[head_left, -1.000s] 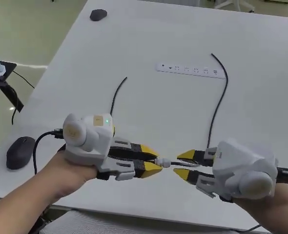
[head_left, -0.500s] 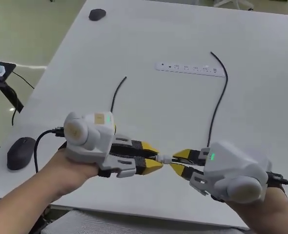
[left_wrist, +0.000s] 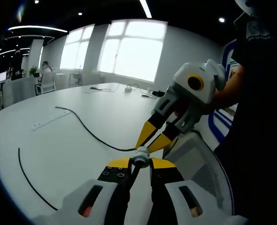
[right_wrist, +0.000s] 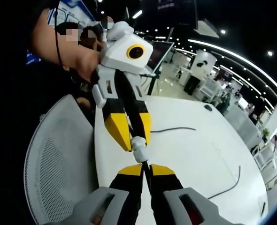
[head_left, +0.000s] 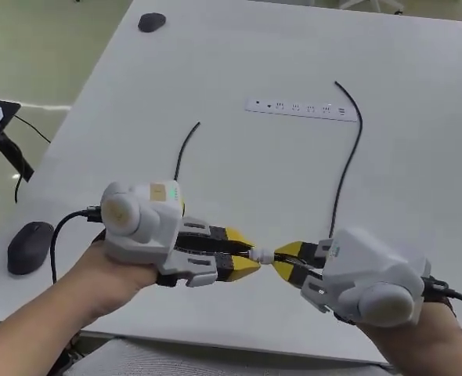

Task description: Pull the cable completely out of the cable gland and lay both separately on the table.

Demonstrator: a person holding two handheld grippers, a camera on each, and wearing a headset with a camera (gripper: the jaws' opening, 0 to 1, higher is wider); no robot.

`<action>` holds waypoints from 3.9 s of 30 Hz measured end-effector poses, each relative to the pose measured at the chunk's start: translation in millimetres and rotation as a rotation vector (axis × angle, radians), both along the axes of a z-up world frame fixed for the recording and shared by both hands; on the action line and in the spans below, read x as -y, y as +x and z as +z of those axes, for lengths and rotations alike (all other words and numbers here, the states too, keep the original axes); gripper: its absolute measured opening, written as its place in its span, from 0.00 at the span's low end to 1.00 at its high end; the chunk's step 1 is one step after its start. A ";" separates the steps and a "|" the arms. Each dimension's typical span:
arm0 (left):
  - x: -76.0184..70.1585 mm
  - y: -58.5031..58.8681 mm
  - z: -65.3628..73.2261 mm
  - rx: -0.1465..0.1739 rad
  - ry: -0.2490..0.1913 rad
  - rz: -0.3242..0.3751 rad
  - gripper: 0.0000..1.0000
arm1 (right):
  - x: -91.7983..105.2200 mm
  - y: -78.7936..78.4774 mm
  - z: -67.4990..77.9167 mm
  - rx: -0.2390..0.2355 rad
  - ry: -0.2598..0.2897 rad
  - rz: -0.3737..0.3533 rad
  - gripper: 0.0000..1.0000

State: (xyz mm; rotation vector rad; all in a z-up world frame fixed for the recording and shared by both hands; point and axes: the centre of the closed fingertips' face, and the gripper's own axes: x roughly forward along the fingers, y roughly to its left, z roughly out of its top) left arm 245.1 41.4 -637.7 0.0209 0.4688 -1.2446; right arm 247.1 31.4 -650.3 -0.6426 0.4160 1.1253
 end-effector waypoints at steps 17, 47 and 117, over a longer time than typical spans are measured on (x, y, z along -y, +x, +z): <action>-5.1 11.1 8.4 0.006 -0.022 0.037 0.15 | 18.9 19.9 3.7 -0.049 0.081 -0.128 0.00; -3.8 7.5 13.6 0.014 -0.039 0.074 0.15 | 90.9 35.4 -43.5 -0.307 0.224 -0.631 0.00; -0.2 -6.9 1.2 0.023 0.036 0.074 0.15 | 15.9 -2.1 -2.7 0.004 -0.010 -0.216 0.00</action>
